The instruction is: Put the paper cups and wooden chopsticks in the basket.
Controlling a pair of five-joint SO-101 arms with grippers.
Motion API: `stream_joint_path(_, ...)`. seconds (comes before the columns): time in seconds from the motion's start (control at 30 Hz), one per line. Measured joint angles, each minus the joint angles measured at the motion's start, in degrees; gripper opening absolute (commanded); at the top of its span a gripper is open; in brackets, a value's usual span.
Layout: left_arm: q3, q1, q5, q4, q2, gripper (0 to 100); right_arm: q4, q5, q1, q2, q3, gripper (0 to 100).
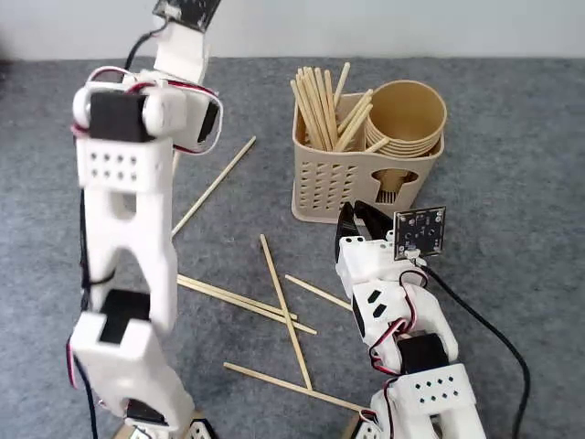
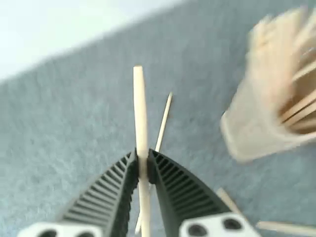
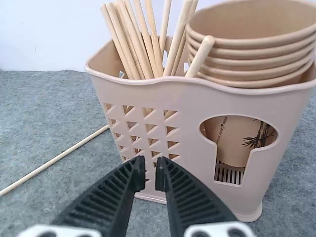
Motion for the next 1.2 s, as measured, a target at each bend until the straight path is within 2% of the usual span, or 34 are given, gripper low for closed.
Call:
stream_joint_path(0.23,0.0,1.9,14.0,-13.1,-10.4,1,0.0,0.0,0.0,0.0,0.0,5.3)
stream_joint_path(0.57,0.5,3.9,31.1,-28.7,-11.5,1,0.0,0.0,0.0,0.0,0.0,5.3)
stream_joint_path(0.87,13.3,12.8,33.0,-45.8,-11.5,1,0.0,0.0,0.0,0.0,0.0,5.3)
stream_joint_path(1.03,26.1,13.3,33.0,-57.5,-11.5,1,0.0,0.0,0.0,0.0,0.0,5.3)
stream_joint_path(1.13,33.7,13.3,29.2,-64.0,-11.5,3,0.0,0.0,0.0,0.0,0.0,5.3)
stream_joint_path(1.2,37.3,13.5,26.5,-65.5,-11.5,8,0.0,0.0,0.0,0.0,0.0,5.3)
